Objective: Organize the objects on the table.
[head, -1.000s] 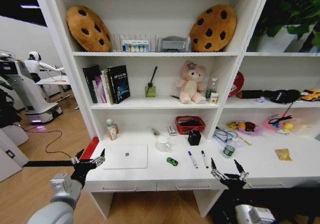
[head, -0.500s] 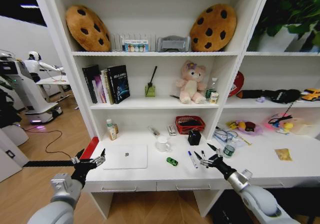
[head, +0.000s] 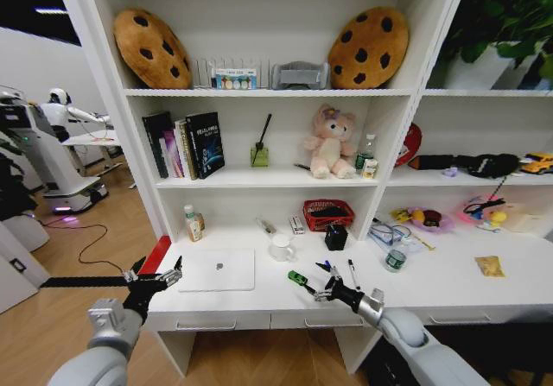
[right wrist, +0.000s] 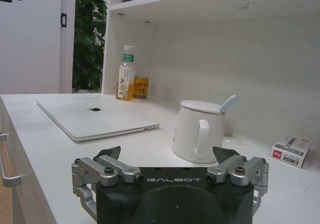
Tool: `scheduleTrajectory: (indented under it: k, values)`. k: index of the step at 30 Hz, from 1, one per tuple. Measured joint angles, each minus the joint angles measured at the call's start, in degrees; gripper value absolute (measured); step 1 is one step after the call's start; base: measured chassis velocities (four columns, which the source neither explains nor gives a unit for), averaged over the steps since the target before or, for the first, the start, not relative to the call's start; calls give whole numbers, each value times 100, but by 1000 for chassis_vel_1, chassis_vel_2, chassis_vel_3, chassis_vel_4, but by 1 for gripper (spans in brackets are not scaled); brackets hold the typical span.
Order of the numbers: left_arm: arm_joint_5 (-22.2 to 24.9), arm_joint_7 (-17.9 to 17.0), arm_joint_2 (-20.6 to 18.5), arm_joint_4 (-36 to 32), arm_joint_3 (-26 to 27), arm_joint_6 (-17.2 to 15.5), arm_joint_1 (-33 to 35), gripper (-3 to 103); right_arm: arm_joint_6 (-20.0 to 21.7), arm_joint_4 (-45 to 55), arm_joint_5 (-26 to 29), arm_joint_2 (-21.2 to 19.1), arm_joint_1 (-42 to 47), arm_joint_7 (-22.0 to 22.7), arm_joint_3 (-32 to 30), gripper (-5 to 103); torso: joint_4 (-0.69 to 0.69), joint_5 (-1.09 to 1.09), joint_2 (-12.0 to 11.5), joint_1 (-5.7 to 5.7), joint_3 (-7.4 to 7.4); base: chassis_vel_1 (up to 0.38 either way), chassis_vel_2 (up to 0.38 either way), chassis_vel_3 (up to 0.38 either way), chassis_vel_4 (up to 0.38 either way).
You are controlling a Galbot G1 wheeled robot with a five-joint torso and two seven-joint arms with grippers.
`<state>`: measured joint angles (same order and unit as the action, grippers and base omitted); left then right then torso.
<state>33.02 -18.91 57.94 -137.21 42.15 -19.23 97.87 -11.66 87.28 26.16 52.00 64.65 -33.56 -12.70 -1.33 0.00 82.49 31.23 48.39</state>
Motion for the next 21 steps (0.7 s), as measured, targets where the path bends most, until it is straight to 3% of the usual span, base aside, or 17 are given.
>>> scheduleTrajectory:
  k: [8, 21]
  values:
    - [0, 1, 0, 2, -1, 0, -1, 100, 17, -517, 90, 121, -477, -44, 523, 100, -1, 0, 0, -1, 0, 0, 0, 0, 0]
    - [0, 1, 0, 2, -1, 0, -1, 100, 176, -630, 192, 168, -415, -39, 539, 100, -2, 0, 1, -1, -1, 0, 0, 0, 0]
